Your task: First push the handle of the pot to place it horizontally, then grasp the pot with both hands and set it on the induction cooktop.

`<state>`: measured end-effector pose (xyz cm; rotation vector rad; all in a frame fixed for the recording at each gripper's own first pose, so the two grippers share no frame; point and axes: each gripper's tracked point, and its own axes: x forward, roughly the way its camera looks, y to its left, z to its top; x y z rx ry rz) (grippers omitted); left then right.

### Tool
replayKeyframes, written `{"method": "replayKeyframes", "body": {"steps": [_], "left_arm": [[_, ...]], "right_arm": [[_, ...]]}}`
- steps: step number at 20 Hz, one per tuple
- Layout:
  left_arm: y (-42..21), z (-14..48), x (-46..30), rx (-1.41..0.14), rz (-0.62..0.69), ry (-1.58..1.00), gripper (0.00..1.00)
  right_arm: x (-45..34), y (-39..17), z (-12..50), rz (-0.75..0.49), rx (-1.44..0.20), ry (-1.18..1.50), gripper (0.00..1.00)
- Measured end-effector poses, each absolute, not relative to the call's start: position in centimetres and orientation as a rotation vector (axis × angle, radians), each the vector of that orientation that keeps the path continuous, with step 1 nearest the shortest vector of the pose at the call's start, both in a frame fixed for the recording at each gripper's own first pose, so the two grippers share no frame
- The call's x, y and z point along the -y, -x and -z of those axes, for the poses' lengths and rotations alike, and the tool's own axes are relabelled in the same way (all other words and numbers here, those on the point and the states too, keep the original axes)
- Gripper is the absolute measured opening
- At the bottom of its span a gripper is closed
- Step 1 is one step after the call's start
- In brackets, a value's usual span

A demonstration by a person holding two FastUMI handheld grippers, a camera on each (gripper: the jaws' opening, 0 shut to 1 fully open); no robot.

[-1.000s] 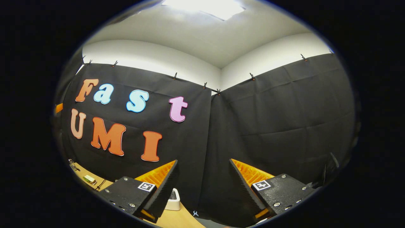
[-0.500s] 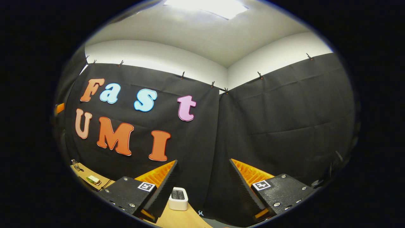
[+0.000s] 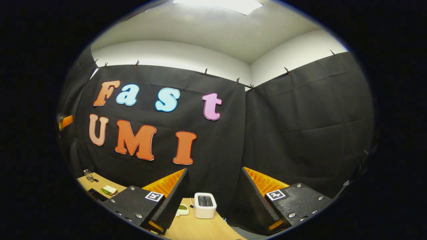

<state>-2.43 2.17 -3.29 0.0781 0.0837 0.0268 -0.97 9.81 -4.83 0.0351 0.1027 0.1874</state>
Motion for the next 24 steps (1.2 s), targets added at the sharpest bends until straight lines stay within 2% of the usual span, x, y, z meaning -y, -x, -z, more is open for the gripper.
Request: {"method": "replayKeyframes", "body": {"steps": [6, 9, 13, 17, 19, 24], "left_arm": [[2.8, 5.0, -3.6, -0.123, -0.025, -0.086, 0.97], [3.0, 6.1, -4.2, -0.148, -0.028, -0.073, 0.97], [3.3, 7.3, -5.6, -0.178, -0.041, -0.072, 0.98], [3.7, 8.7, -7.3, -0.210, -0.064, -0.063, 0.97], [4.0, 9.4, -8.6, -0.230, -0.080, -0.063, 0.98], [4.8, 11.0, -12.0, -0.278, -0.146, -0.065, 0.98]], "right_arm": [[-15.1, 3.2, 10.5, -0.287, -0.257, -0.036, 0.96], [-18.9, 5.4, 14.0, -0.388, -0.374, -0.048, 0.95], [-24.2, 9.9, 18.5, -0.549, -0.540, -0.072, 0.87], [-30.1, 15.6, 22.8, -0.738, -0.733, -0.088, 0.71], [-31.6, 18.4, 25.3, -0.797, -0.804, -0.049, 0.53], [-34.0, 23.6, 30.2, -0.893, -0.985, 0.061, 0.25]]}}
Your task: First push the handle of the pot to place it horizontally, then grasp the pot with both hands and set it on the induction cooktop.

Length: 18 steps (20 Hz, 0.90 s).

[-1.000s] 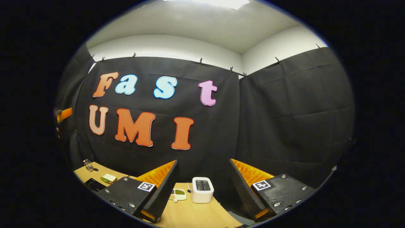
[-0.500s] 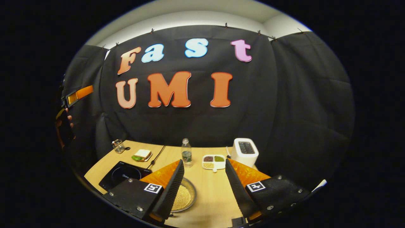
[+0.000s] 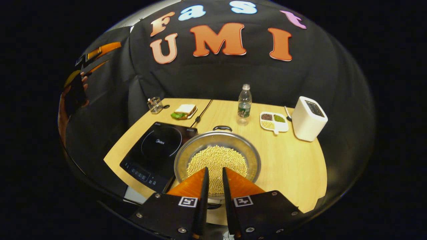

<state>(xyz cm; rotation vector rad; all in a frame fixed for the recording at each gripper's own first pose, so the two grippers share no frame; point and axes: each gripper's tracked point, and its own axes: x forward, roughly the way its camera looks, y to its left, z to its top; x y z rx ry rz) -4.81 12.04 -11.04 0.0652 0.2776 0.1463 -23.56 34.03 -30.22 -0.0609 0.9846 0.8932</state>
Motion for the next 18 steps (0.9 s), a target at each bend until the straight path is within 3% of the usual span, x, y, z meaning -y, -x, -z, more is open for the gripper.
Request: {"method": "replayKeyframes", "body": {"steps": [1, 2, 6, 12, 18], "left_arm": [[5.0, 11.4, -12.5, -0.284, -0.156, -0.064, 0.98], [5.1, 11.5, -13.0, -0.289, -0.164, -0.062, 0.98], [5.9, 12.1, -14.9, -0.306, -0.186, -0.063, 0.98], [6.9, 14.1, -18.0, -0.353, -0.202, -0.044, 0.98], [8.0, 16.0, -21.1, -0.413, -0.217, -0.013, 0.98]], "right_arm": [[-34.5, 24.6, 31.0, -0.910, -1.017, 0.068, 0.25], [-35.0, 26.0, 31.9, -0.930, -1.052, 0.074, 0.14], [-37.1, 29.6, 34.0, -0.975, -1.169, 0.079, 0.00], [-38.4, 33.7, 36.3, -1.001, -1.300, 0.138, 0.00], [-38.4, 36.5, 38.8, -0.921, -1.442, 0.164, 0.00]]}}
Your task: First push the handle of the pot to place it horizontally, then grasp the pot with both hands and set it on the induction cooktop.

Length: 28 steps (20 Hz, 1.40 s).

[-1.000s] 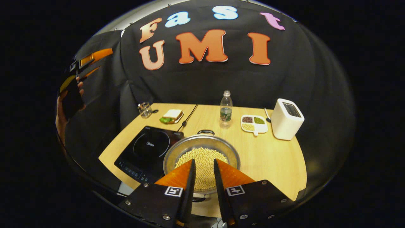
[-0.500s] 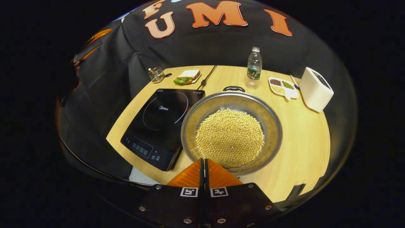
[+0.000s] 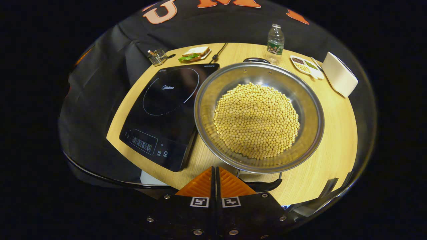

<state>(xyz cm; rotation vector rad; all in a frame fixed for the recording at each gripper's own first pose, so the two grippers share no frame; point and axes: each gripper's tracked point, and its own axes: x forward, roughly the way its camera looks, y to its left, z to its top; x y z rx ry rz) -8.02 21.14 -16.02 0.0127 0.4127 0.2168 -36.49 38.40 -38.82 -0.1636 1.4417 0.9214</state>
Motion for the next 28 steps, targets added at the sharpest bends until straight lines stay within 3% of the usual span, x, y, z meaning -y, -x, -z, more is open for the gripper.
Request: {"method": "replayKeyframes", "body": {"steps": [7, 14, 28], "left_arm": [[8.8, 17.1, -21.8, -0.442, -0.211, -0.036, 0.98], [9.1, 18.6, -18.6, -0.479, -0.199, -0.042, 0.98], [9.4, 21.9, -11.7, -0.586, -0.235, -0.047, 0.98]], "right_arm": [[-38.1, 35.9, 40.3, -0.810, -1.512, 0.123, 0.00], [-36.0, 34.5, 41.2, -0.776, -1.586, 0.004, 0.00], [-29.4, 27.4, 45.2, -0.741, -1.621, 0.025, 0.00]]}}
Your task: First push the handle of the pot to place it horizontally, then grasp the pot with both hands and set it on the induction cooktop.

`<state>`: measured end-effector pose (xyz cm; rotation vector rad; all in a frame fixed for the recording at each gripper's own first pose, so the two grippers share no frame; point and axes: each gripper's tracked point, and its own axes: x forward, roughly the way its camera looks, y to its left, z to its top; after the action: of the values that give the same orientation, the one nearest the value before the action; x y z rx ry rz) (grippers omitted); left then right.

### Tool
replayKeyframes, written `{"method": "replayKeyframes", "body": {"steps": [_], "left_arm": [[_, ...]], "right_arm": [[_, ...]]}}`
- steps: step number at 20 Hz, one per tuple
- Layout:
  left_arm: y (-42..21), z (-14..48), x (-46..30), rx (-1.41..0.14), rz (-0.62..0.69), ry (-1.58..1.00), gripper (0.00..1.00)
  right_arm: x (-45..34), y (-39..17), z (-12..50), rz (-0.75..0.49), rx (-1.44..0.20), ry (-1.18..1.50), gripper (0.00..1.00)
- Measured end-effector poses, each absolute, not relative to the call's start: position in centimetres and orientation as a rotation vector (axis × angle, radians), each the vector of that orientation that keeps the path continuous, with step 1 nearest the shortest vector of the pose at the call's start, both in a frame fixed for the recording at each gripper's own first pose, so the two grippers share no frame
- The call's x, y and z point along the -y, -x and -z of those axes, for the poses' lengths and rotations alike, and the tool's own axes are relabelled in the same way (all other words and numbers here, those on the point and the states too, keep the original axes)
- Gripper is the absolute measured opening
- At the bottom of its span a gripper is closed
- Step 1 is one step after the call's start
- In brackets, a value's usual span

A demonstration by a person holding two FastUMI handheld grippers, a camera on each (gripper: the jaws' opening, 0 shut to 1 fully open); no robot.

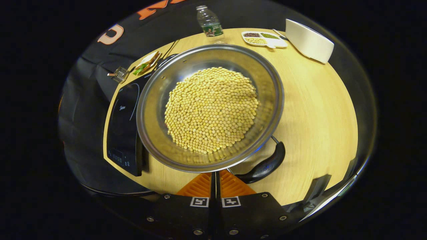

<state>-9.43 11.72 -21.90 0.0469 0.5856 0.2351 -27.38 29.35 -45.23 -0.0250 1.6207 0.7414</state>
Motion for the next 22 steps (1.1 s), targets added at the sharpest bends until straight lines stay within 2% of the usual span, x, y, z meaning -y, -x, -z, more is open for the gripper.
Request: {"method": "replayKeyframes", "body": {"steps": [10, 22], "left_arm": [[10.3, 23.4, -8.6, -0.651, -0.234, -0.095, 0.98], [14.7, 23.3, -9.0, -0.710, -0.369, -0.123, 0.98]], "right_arm": [[-26.0, 21.5, 48.9, -0.690, -1.612, 0.100, 0.00], [-26.8, 16.0, 51.0, -0.713, -1.600, 0.105, 0.00]]}}
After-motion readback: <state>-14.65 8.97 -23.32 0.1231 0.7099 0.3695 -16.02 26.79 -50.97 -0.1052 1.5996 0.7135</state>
